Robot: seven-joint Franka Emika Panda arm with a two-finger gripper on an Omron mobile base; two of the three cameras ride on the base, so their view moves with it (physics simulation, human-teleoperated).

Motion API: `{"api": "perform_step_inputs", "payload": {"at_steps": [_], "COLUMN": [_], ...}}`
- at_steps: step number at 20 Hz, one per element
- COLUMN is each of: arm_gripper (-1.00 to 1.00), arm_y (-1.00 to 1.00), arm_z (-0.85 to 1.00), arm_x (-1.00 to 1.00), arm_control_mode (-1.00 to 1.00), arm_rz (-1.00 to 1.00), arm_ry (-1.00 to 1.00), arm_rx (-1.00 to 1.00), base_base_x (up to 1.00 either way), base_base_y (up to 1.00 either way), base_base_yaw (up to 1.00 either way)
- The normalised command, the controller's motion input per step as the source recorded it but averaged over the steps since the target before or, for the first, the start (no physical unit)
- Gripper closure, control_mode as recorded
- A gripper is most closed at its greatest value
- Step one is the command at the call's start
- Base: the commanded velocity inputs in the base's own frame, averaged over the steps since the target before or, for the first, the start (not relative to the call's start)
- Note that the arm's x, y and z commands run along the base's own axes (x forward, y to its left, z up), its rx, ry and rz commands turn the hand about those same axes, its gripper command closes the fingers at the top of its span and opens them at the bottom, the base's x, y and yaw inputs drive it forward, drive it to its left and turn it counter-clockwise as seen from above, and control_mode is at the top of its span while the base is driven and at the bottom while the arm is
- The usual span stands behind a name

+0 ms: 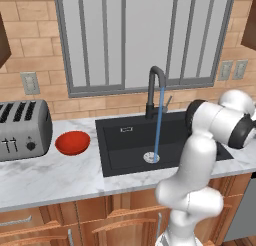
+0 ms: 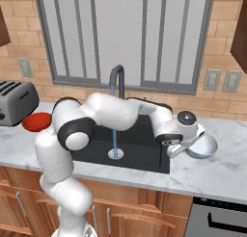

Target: Rinse each bowl for a few seconds and place them down in the sink or on the counter.

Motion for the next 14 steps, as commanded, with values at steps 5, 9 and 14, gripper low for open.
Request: {"api": "perform_step_inputs", "payload": {"at_steps": [5, 9, 14], "arm_gripper": [1.00, 1.00, 1.00], "arm_y": [0.49, 0.47, 0.41], "arm_z": [0.64, 0.69, 0.67], "arm_x": [-0.42, -0.37, -0.36], "arm_control_mode": [-1.00, -1.00, -1.00], "arm_rz": [0.17, 0.18, 0.19], "arm_ry": [0.01, 0.07, 0.13], "arm_rx": [-0.14, -0.13, -0.10], "base_base_x": [0.00, 0.00, 0.00], "base_base_y": [0.00, 0.00, 0.00], "base_base_yaw": [0.00, 0.00, 0.00]}}
